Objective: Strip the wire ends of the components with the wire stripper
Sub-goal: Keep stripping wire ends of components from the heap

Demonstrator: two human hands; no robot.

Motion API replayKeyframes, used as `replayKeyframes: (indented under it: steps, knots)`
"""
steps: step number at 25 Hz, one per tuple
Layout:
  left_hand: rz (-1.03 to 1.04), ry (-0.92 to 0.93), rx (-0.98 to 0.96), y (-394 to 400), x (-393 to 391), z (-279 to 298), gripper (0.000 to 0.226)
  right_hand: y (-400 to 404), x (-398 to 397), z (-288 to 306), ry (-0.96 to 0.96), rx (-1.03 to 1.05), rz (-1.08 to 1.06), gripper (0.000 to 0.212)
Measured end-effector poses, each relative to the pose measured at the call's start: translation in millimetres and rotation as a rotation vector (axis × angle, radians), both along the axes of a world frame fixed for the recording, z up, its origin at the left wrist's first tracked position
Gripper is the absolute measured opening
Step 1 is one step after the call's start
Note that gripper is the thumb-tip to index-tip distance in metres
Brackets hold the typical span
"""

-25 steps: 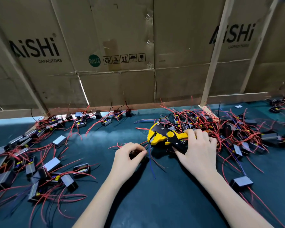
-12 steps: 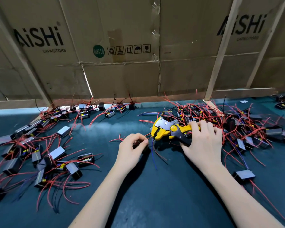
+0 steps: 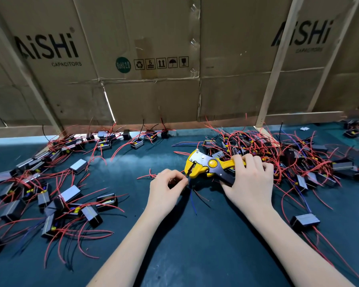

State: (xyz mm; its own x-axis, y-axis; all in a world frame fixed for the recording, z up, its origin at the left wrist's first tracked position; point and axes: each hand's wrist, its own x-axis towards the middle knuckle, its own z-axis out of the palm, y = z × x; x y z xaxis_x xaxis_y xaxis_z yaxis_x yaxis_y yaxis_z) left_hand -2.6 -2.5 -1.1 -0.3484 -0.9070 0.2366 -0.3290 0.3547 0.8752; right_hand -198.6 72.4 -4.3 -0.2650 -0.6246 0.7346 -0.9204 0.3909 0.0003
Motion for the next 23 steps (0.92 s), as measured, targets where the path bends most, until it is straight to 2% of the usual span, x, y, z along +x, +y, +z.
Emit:
replayKeyframes:
  steps: [8, 18, 23]
  knots:
    - [-0.006, -0.038, -0.017, 1, -1, 1, 0.021, 2, -3, 4, 0.055, 0.012, 0.023, 0.054]
    - [0.0, -0.074, -0.068, 1, -1, 0, 0.017, -1, -4, 3, 0.012, 0.003, 0.061, 0.048]
    - [0.015, -0.08, -0.119, 0, 1, 2, 0.02, -3, -10, -2, -0.006, -0.057, -0.064, 0.056]
